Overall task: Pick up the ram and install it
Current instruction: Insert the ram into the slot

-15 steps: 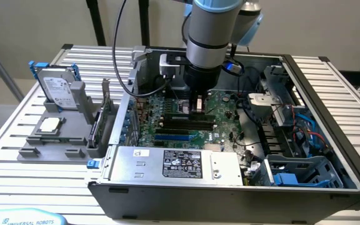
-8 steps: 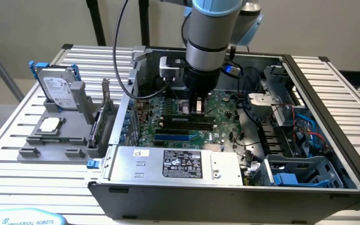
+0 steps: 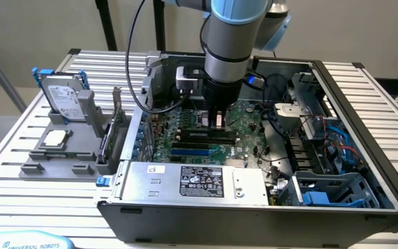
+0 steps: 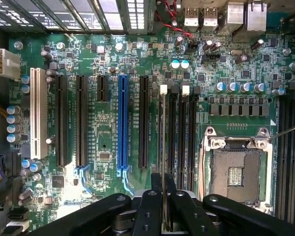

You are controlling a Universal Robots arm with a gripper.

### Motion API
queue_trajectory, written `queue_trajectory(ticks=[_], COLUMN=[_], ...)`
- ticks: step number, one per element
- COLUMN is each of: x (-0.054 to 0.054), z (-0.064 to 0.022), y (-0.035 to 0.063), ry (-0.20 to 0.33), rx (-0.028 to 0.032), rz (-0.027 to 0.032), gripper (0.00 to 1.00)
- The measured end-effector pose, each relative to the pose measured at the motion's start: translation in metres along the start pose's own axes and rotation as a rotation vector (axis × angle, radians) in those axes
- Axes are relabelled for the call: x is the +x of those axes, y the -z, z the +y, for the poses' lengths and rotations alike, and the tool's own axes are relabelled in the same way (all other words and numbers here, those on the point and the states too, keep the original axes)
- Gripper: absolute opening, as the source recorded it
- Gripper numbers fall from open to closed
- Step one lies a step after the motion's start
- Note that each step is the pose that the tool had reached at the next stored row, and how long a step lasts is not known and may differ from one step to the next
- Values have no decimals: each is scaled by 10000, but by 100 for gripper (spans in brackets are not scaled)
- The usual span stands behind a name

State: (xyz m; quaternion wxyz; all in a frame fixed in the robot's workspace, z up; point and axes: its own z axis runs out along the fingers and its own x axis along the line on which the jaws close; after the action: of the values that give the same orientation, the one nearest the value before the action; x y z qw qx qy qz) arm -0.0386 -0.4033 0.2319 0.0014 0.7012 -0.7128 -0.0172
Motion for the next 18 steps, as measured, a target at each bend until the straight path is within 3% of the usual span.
queue_trajectory(ticks=[18], x=[1], z=[2], y=[-30], ry=[-105], rx=[6], rz=[-6], gripper=[13])
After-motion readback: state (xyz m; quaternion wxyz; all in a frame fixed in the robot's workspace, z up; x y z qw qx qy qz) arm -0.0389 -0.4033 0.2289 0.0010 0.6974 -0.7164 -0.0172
